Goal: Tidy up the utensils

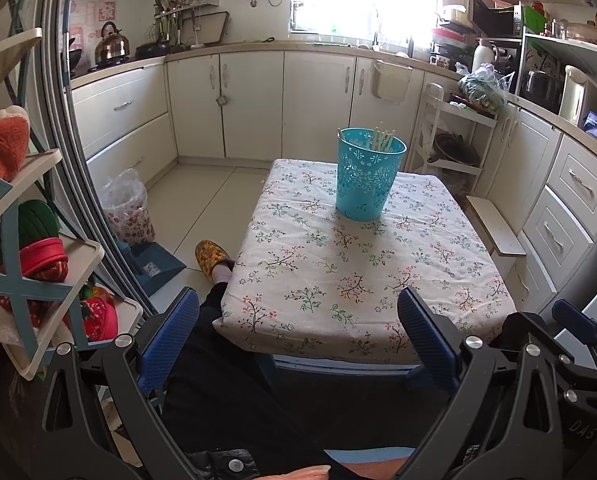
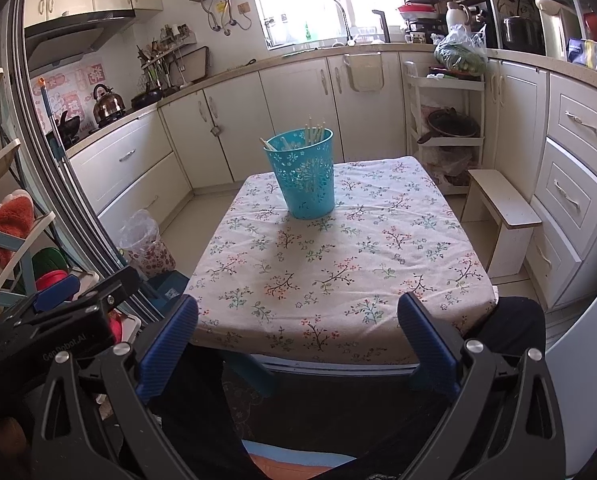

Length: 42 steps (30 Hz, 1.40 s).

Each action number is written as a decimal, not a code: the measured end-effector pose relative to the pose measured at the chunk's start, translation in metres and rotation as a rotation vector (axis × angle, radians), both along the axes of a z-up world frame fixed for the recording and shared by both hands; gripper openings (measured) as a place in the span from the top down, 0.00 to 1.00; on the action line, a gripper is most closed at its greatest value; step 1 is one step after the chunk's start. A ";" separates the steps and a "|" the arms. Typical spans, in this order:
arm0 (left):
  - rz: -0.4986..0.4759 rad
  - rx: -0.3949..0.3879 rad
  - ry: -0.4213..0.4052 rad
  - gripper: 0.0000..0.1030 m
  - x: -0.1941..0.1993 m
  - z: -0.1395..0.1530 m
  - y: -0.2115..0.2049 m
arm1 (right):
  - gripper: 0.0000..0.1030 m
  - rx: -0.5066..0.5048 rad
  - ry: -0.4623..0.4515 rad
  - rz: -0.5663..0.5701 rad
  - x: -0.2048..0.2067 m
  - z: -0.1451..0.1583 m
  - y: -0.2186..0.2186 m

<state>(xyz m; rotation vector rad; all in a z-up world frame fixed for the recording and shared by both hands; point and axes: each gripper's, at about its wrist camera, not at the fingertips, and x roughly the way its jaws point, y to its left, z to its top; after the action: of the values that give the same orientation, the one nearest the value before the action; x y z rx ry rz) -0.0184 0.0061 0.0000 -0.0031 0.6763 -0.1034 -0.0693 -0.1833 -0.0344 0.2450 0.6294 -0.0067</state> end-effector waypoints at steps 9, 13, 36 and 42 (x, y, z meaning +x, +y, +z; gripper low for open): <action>0.009 -0.009 -0.006 0.07 -0.001 0.001 0.005 | 0.07 -0.017 -0.007 0.005 0.002 0.002 0.006; 0.008 0.000 -0.023 0.07 -0.004 0.002 0.003 | 0.07 -0.011 0.002 -0.002 0.001 -0.001 0.002; 0.009 0.025 -0.025 0.07 -0.006 0.003 0.000 | 0.07 0.001 -0.015 -0.003 -0.003 0.001 0.001; 0.006 0.026 -0.022 0.07 -0.006 0.004 0.000 | 0.07 0.002 -0.013 -0.001 -0.004 0.001 -0.001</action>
<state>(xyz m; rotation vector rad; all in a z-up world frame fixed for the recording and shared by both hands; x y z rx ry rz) -0.0239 0.0063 0.0037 0.0214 0.6560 -0.0887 -0.0731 -0.1840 -0.0338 0.2468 0.6160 -0.0059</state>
